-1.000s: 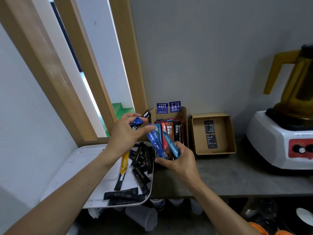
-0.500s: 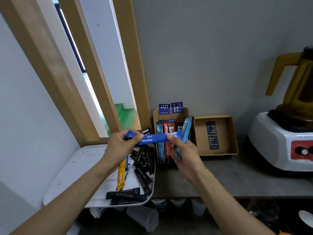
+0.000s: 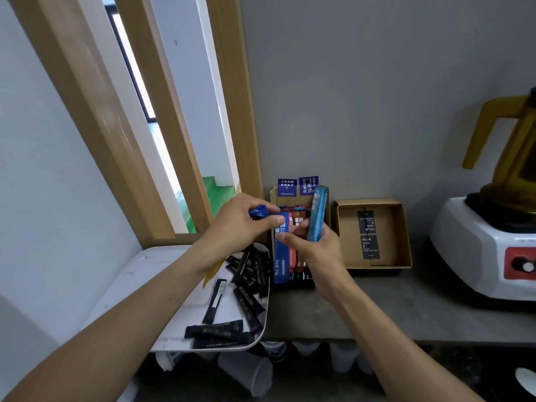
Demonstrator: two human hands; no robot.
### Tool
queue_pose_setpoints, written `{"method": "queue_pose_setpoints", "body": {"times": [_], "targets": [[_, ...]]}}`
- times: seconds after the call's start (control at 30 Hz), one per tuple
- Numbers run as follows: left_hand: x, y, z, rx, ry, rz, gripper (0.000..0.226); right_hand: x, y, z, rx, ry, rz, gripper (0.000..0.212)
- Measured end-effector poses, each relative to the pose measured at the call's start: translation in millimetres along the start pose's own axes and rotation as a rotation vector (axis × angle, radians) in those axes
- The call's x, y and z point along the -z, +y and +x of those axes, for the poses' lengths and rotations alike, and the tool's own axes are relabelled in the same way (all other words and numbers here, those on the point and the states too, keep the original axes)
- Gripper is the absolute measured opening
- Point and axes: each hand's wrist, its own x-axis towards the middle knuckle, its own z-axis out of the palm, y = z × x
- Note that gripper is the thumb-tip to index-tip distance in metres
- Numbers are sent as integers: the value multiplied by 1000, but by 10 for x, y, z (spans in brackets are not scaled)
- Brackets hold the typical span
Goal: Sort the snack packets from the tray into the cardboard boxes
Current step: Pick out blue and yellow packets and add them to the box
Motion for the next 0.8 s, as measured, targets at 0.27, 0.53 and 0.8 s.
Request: {"method": "queue_pose_setpoints", "body": {"times": [0.27,0.53,0.8], "targets": [[87,71,50,19,14,-28,9,93,16,-39,6,-70,-178,42],[233,124,82,75,-97,101,17,198,155,-86,65,-140,-315,37],[55,64,100,115,27,109,16,296,213,-6,-1,-214,-436,35]]}}
